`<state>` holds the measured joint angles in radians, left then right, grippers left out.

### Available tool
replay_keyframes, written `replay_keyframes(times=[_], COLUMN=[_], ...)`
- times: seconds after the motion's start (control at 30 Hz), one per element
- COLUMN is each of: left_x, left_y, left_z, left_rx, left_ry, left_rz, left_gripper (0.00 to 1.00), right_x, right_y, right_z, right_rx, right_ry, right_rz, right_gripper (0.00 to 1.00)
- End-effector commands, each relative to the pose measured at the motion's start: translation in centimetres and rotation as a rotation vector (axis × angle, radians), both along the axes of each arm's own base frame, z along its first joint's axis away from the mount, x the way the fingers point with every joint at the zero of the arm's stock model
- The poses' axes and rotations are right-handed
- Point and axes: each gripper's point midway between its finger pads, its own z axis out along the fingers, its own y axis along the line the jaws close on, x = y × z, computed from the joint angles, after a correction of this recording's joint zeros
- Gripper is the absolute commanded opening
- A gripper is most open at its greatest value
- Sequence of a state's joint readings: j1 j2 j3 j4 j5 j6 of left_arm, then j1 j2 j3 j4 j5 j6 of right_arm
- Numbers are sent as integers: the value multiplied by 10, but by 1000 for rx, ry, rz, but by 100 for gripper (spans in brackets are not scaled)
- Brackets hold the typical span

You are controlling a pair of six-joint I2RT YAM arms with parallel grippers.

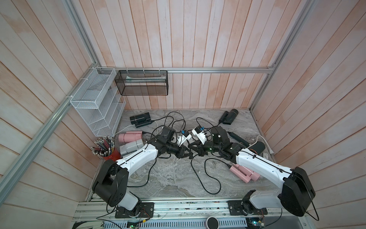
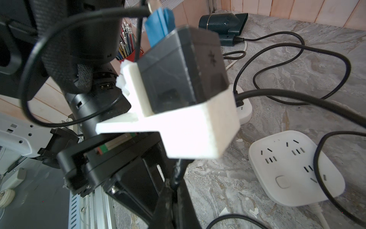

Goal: Charge the blow dryers
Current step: Pick up the plug from the center of the board.

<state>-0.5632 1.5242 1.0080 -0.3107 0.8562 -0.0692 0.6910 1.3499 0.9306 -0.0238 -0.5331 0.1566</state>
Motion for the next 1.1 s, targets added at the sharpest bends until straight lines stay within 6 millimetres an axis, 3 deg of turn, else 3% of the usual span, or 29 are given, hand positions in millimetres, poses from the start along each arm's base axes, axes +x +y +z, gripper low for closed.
replay_keyframes(times=[0.0,0.2,0.4,0.57,0.67,0.87,1.07], left_x=[-1,7,24,47,70,134,206], left_y=[-4,-1,6,9,11,13,18], left_z=[2,2,6,16,23,37,60], left_rx=[-10,17,21,18,10,11,45], left_ry=[-1,-39,-52,-79,-114,-193,-319], left_rz=[-14,28,97,142,193,336,495], left_gripper=[16,15,15,15,14,14,14], right_x=[3,8,9,11,13,13,13], right_y=[0,-6,-28,-54,-71,-93,-100], right_z=[15,16,8,3,0,-8,-19], right_rx=[33,29,39,33,24,8,-16], right_ry=[-39,-37,-14,-17,-28,-36,-28], right_rz=[-6,-54,-138,-251,-336,-439,-470], right_gripper=[2,24,48,52,54,62,53])
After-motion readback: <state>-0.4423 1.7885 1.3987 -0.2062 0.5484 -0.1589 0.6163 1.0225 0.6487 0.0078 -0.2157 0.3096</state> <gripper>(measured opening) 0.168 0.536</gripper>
